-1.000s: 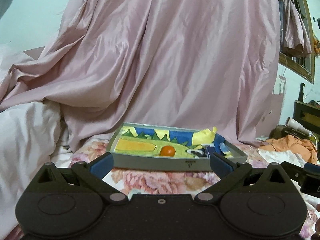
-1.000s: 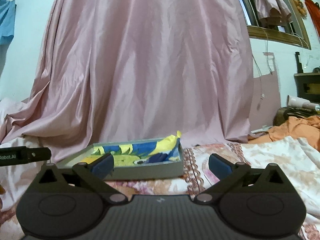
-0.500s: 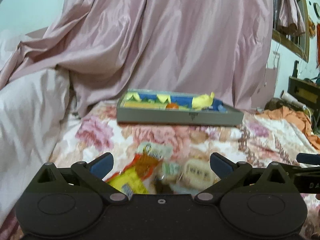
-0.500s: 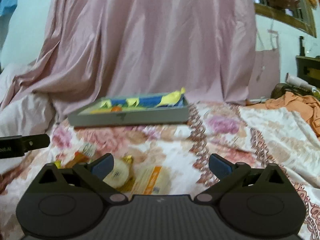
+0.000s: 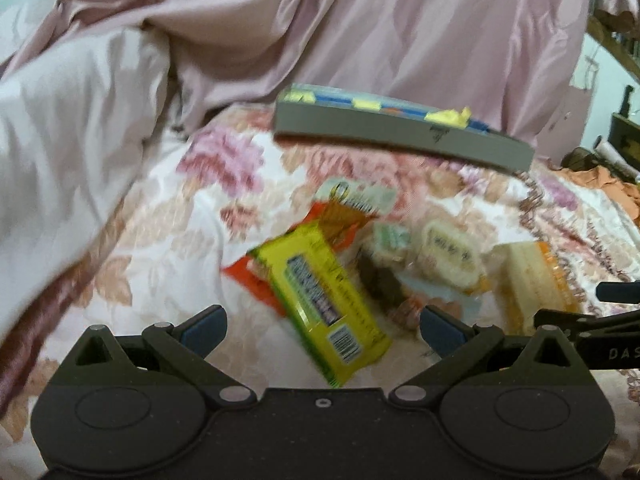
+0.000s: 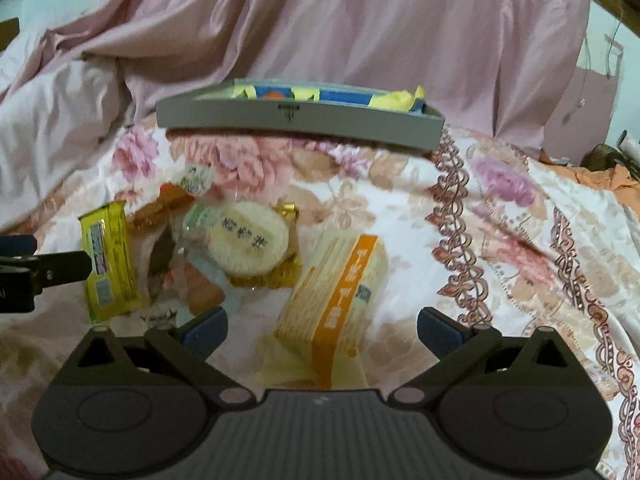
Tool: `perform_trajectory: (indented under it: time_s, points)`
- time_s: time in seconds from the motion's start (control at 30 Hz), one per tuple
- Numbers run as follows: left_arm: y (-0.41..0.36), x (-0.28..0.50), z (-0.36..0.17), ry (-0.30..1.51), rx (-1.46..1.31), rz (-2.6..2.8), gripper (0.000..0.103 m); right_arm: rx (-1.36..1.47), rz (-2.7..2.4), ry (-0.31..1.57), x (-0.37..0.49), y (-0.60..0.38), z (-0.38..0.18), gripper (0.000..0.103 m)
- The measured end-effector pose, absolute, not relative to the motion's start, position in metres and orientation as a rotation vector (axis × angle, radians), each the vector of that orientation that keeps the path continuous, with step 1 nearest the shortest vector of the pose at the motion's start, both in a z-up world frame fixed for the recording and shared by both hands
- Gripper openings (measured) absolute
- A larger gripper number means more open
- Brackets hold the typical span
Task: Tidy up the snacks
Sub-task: 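Grasp the green candy stick with the left gripper while the right grasps the orange-striped bread pack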
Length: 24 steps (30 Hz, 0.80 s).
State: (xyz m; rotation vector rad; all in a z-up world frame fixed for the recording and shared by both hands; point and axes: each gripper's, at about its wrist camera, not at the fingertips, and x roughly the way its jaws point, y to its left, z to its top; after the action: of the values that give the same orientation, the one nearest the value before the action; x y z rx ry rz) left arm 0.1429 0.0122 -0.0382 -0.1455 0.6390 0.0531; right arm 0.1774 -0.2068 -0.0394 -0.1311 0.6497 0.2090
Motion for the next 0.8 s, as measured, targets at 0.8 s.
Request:
perform_trajectory:
  time_s: [0.8]
  points:
    - [0.015,0.189,-0.066,0.709,-0.291,0.253,0.102,-0.154,0.12,0.731,0.223,-0.19,-0.079,0.103]
